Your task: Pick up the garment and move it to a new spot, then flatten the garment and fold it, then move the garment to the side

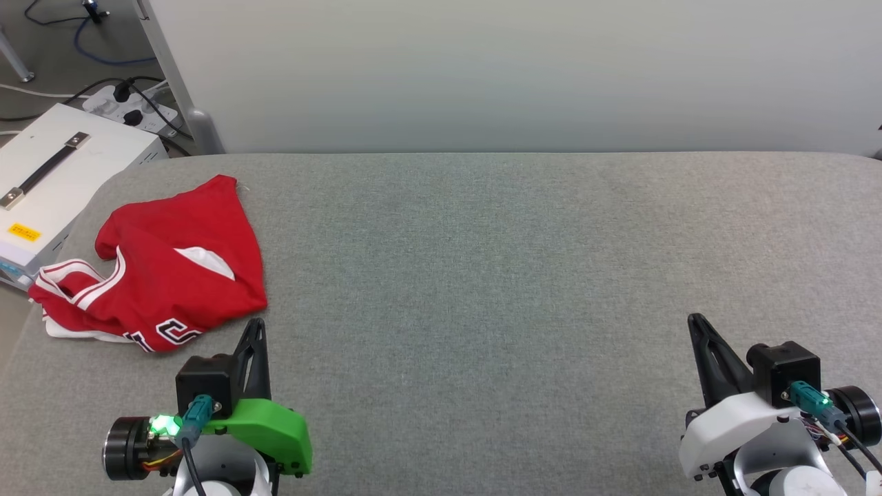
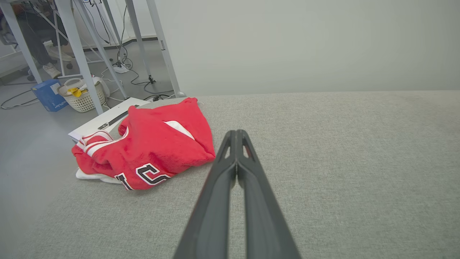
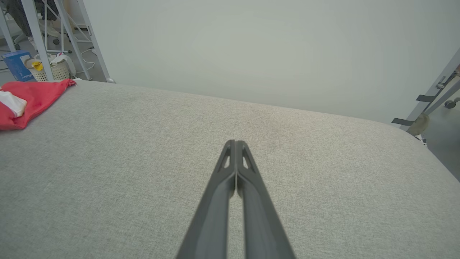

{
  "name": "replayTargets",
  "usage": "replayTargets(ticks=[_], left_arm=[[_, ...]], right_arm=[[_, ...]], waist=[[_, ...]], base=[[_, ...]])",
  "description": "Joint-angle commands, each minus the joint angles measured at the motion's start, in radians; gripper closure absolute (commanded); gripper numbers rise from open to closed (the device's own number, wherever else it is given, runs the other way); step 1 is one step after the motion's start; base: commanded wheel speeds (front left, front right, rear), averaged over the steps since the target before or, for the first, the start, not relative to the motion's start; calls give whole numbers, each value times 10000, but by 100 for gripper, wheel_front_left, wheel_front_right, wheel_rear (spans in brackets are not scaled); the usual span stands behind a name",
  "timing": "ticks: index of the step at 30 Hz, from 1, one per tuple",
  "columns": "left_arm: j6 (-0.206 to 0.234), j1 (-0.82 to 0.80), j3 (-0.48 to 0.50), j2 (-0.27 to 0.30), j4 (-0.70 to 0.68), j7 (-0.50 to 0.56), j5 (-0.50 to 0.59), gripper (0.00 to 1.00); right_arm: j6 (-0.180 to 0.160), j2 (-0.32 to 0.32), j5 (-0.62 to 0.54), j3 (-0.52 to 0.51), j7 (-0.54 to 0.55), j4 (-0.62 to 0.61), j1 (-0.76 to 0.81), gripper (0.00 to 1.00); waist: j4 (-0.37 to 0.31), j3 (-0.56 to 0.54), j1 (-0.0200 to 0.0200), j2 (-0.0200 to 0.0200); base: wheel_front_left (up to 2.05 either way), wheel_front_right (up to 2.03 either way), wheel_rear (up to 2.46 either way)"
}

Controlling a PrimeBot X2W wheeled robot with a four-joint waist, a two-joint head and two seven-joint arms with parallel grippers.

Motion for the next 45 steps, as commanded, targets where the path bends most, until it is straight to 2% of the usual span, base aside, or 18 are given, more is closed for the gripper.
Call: replayTargets(ticks=[1,14,15,45], left_arm=[[43,-175,-5,-49,-20,-9,97,100],[43,-175,-5,-49,-20,-9,97,100],[0,0,-4,0,0,0,0,0],[258,-91,-186,-9,7,-539,-296,0]], right_arm=[[-7,-10,-95,9,30,22,-166,100],[-7,-10,-95,9,30,22,-166,100],[0,0,0,2,0,0,0,0],[-2,-1,682,-294,-531,-278,7,0]], waist=[[0,0,0,40],[0,0,0,40],[0,0,0,0],[-14,76,0,8]], base=[[0,0,0],[0,0,0],[0,0,0],[0,0,0]])
